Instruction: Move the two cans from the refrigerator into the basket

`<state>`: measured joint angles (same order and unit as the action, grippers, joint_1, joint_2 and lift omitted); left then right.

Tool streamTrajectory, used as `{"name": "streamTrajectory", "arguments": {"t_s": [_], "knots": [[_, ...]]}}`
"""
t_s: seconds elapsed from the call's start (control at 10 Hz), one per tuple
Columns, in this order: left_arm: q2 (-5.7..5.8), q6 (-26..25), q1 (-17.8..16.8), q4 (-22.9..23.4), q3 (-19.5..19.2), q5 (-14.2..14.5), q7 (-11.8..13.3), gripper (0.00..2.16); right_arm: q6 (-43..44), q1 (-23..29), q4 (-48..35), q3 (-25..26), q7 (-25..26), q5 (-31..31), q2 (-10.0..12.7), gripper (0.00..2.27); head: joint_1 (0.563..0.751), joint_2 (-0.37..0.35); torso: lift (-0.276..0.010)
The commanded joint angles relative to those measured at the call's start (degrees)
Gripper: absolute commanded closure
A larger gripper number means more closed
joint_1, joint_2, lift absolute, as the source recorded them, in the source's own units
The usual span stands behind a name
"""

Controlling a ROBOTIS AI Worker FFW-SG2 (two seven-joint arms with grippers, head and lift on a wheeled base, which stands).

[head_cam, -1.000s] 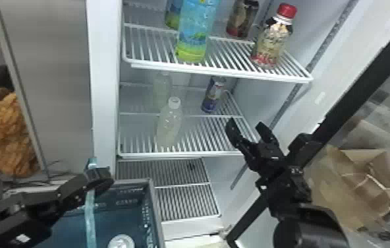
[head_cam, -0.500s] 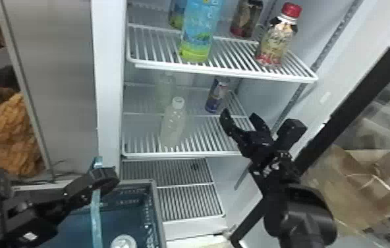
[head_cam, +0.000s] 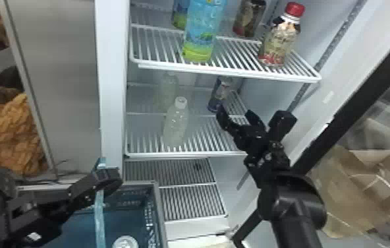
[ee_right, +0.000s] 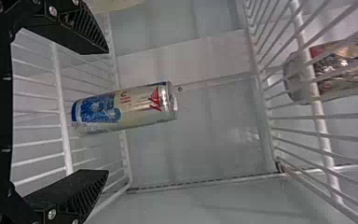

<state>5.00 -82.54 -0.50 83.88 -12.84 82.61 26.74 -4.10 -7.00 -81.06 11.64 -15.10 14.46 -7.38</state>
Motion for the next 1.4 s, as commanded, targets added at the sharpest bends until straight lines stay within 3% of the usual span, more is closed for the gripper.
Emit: {"name": "streamTrajectory", "arguments": {"t_s": [0.0, 1.3], "knots": [[0.01, 0.0, -0.1, 0.0, 0.0, 0.0, -0.1, 1.20, 0.0, -2.3, 2.5, -0.9, 0.5, -0.6, 0.0, 0.12, 0.695, -0.312, -0.218], [0.10, 0.0, -0.1, 0.0, 0.4, 0.6, -0.7, 1.20, -0.3, -14.7, 17.4, -3.3, 3.1, -5.0, -0.3, 0.12, 0.695, -0.290, -0.218]]}}
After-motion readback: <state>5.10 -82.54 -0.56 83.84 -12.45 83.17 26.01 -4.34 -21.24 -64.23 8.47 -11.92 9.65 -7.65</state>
